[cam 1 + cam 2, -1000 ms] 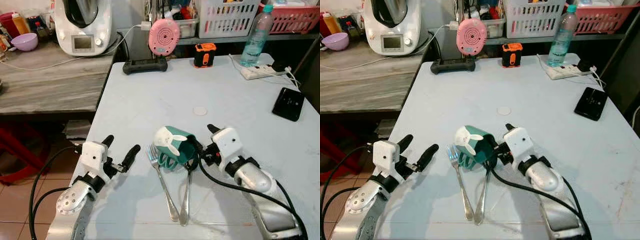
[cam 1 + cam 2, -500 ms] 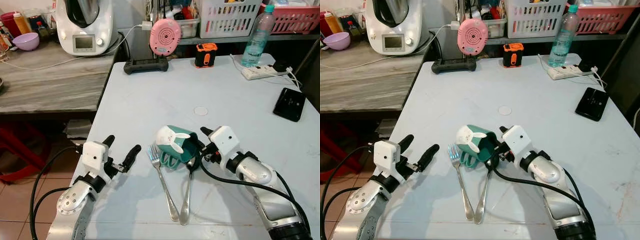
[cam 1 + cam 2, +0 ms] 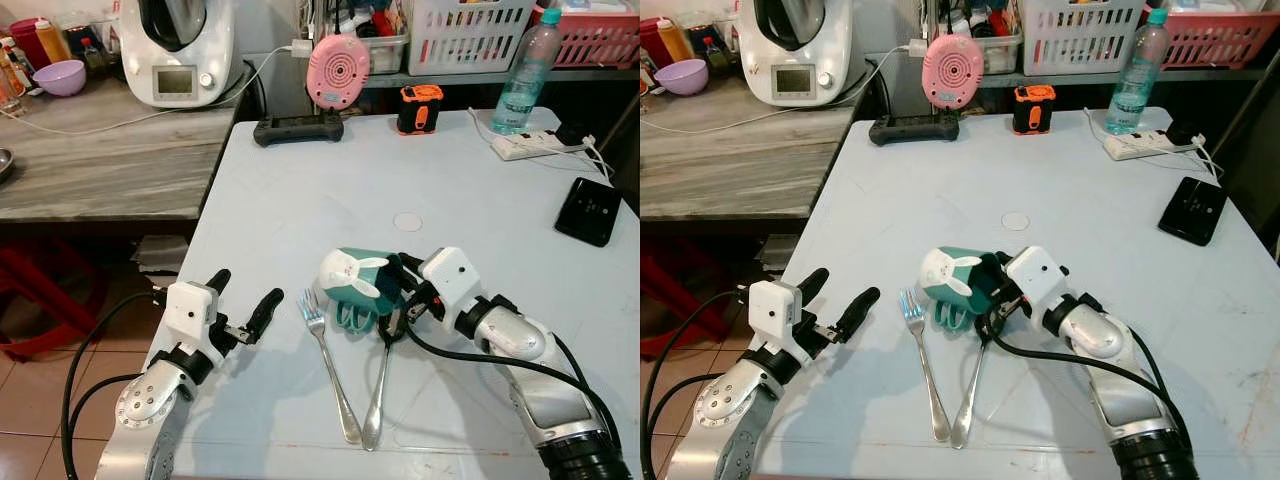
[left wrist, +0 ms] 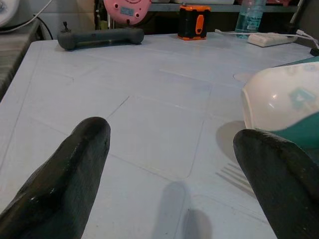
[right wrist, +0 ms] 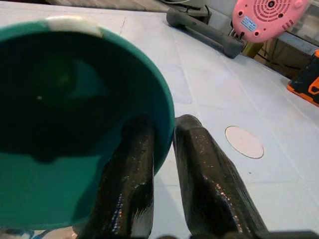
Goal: Setting the table
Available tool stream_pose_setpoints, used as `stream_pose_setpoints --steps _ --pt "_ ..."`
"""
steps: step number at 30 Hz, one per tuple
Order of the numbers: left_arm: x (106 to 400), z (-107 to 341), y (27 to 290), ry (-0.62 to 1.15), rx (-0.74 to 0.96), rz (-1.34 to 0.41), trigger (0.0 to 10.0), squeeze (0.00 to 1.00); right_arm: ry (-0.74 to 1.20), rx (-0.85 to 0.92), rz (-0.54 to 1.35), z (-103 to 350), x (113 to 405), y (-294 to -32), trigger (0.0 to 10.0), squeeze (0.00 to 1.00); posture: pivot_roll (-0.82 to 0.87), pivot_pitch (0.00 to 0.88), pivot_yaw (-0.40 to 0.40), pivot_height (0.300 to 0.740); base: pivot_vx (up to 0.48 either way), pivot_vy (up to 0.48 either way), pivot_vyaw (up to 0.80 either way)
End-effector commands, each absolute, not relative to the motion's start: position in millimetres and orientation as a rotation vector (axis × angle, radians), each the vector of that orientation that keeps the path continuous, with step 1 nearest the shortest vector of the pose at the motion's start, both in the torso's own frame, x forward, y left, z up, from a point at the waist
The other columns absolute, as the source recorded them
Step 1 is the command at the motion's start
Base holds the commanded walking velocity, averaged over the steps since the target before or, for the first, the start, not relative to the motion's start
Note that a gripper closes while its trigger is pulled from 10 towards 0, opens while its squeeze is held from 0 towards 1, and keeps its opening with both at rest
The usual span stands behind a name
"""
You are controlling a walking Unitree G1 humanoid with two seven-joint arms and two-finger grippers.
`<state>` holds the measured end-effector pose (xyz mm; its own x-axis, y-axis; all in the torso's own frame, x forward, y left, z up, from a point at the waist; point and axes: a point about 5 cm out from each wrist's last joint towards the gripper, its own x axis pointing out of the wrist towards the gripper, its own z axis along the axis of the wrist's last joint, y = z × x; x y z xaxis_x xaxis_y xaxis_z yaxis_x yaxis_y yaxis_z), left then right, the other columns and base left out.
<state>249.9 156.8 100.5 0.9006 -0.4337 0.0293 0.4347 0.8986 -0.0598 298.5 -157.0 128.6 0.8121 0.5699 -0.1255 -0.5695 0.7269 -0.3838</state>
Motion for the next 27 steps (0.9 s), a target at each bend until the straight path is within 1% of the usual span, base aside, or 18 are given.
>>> stream_pose_setpoints --steps 1,7,16,20,21,24,25,27 --pt "250.7 103.7 156.8 -0.026 -0.054 -0.452 10.0 0.0 -0.015 -0.426 0.636 130.8 300.4 -156.6 0.0 0.0 -0.1 0.082 0.082 0.74 0.0 0.0 0.0" --pt "251.5 103.4 156.0 -0.025 -0.053 -0.454 10.0 0.0 -0.021 -0.421 0.628 132.3 301.5 -157.4 0.0 0.0 -0.1 0.077 0.084 0.74 0.0 0.0 0.0" --pt "253.6 103.1 153.7 -0.028 -0.056 -0.457 10.0 0.0 -0.012 -0.345 0.567 142.9 309.9 -162.3 0.0 0.0 -0.11 0.07 0.082 0.74 0.0 0.0 0.0" --pt "253.8 102.0 153.9 -0.024 -0.055 -0.452 10.0 0.0 0.019 -0.238 0.462 161.2 322.5 -164.6 0.0 0.0 -0.11 0.069 0.081 0.74 0.0 0.0 0.0" --pt "253.8 102.0 153.9 -0.024 -0.055 -0.452 10.0 0.0 0.019 -0.238 0.462 161.2 322.5 -164.6 0.0 0.0 -0.11 0.069 0.081 0.74 0.0 0.0 0.0" --pt "254.0 102.0 153.7 -0.023 -0.055 -0.454 10.0 0.0 0.023 -0.137 0.427 183.2 330.7 -162.9 0.0 0.0 -0.11 0.069 0.081 0.74 0.0 0.0 0.0" --pt "254.0 102.0 153.7 -0.023 -0.055 -0.454 10.0 0.0 0.023 -0.137 0.427 183.2 330.7 -162.9 0.0 0.0 -0.11 0.069 0.081 0.74 0.0 0.0 0.0" --pt "254.6 101.5 153.0 -0.021 -0.056 -0.457 10.0 0.0 0.064 -0.016 0.392 202.9 338.4 -166.8 0.0 0.0 -0.12 0.073 0.084 0.74 0.0 0.0 0.0"
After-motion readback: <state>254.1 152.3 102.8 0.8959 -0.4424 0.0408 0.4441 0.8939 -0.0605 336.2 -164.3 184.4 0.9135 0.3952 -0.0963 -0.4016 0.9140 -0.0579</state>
